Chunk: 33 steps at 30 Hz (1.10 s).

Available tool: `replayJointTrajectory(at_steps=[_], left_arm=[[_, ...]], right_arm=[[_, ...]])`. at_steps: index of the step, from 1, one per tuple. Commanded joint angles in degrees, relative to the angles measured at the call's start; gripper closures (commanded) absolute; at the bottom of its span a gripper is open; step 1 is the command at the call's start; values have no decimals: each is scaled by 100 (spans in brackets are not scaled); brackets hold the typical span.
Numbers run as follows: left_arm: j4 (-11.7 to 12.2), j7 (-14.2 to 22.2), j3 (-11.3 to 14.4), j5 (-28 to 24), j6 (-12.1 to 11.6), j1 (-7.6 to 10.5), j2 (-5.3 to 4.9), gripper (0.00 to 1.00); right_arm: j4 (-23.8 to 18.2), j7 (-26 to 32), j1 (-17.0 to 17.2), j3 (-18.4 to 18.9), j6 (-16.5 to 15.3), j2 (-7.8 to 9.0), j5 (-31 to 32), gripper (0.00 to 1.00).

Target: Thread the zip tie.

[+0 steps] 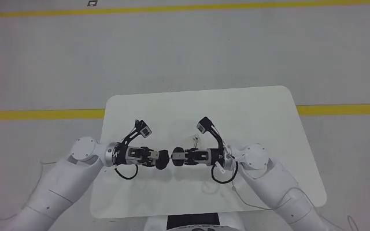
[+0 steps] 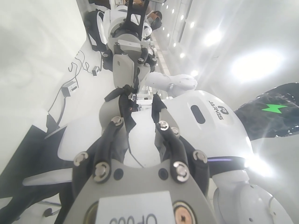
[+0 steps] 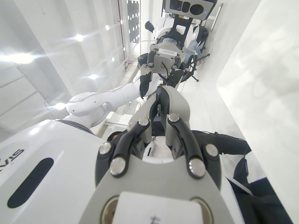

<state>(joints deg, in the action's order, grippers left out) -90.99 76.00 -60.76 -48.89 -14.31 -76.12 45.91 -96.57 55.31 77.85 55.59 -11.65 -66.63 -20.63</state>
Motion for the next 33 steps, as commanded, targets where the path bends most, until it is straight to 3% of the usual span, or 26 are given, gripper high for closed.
replayJointTrajectory(at_steps=[1,26,33], left_arm=[[-5,-7,-13,42,18,-7,-1,81],[-16,-112,-40,367,137,-15,25,94],[-14,-132,-36,397,146,-13,37,91]], right_arm=[[-5,-10,7,0,9,5,15,100],[-27,-128,51,-20,91,52,69,100],[-11,-133,35,-58,100,55,66,100]])
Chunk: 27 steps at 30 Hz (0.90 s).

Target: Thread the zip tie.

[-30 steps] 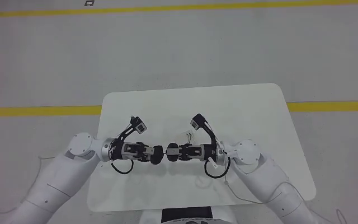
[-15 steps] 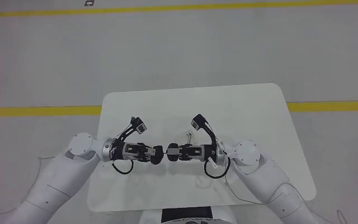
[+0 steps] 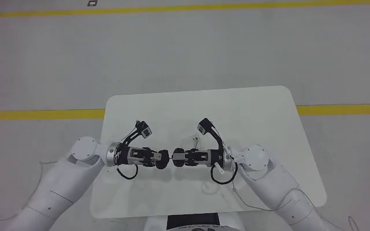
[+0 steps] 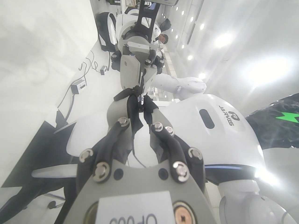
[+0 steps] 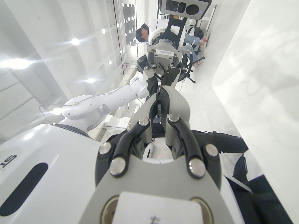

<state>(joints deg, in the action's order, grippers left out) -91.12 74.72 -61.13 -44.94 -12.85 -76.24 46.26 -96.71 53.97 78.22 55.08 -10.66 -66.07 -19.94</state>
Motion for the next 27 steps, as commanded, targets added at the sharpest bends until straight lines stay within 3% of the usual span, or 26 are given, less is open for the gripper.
replayJointTrajectory(at_steps=[1,27], left_arm=[[-2,-8,3,8,2,-2,3,91],[-49,-90,11,127,71,-7,35,92]], right_arm=[[5,1,-5,-14,0,-1,-5,100],[38,-14,-46,-105,4,16,-33,100]])
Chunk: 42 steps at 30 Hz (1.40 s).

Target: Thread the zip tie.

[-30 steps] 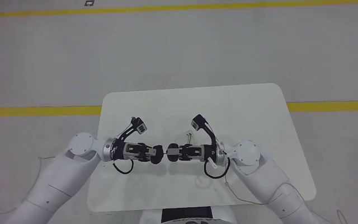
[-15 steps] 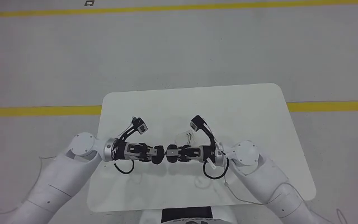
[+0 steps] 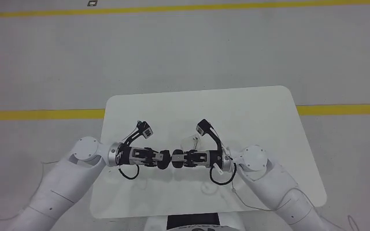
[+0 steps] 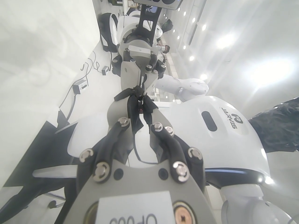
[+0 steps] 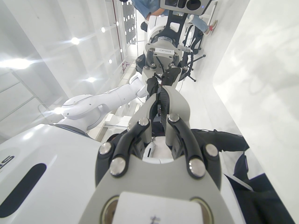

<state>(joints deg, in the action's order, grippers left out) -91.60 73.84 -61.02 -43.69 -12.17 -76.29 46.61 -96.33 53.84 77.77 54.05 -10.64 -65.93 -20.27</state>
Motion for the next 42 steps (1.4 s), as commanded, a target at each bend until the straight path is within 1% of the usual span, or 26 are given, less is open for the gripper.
replayJointTrajectory(at_steps=[1,38,42], left_arm=[[-3,-1,-2,5,6,-3,1,92],[-27,-5,-57,100,84,-18,17,92],[-22,-2,-54,110,89,-15,20,95]], right_arm=[[0,-4,-2,-3,5,2,1,100],[-66,-45,3,20,94,59,81,100],[-66,-49,3,15,99,62,79,100]])
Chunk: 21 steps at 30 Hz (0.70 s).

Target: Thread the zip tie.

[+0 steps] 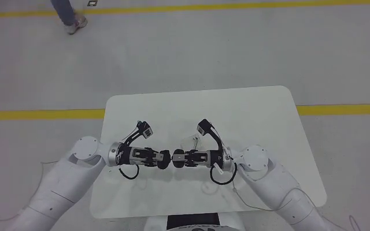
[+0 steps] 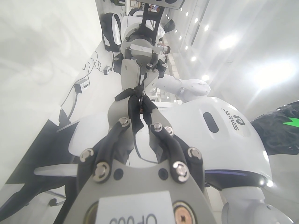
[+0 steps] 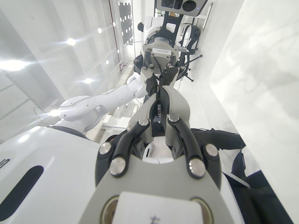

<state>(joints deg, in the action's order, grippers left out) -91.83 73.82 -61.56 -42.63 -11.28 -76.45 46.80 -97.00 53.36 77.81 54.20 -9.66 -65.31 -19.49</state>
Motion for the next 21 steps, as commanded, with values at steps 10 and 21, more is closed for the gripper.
replayJointTrajectory(at_steps=[10,21], left_arm=[[9,14,-2,44,4,-12,2,100],[-27,43,-161,59,-19,-89,-33,100]], right_arm=[[14,-18,13,-20,-19,8,-11,85],[20,-125,110,144,-51,49,-58,0]])
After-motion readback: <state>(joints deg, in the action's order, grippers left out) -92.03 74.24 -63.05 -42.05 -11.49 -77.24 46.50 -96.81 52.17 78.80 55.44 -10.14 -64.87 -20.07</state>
